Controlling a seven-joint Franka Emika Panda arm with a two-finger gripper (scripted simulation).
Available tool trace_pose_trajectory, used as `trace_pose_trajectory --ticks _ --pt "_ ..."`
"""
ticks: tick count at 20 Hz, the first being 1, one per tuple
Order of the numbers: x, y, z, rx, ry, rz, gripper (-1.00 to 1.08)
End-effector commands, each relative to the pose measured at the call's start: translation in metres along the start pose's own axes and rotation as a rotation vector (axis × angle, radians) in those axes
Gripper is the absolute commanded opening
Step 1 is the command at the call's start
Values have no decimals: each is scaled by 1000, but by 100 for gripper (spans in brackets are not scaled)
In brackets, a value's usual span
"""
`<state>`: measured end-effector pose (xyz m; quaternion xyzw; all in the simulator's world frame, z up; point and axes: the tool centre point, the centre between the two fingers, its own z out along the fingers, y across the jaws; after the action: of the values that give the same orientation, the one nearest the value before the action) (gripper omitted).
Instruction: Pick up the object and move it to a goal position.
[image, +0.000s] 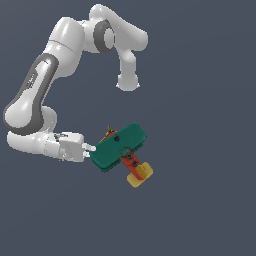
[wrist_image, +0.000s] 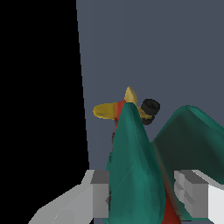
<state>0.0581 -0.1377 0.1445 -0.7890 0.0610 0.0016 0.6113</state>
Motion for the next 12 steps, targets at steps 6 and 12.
trace_pose_trajectory --ticks 6,12 --pt "0 0 11 0 0 -1 -100" --pt "0 0 11 0 0 -1 -100"
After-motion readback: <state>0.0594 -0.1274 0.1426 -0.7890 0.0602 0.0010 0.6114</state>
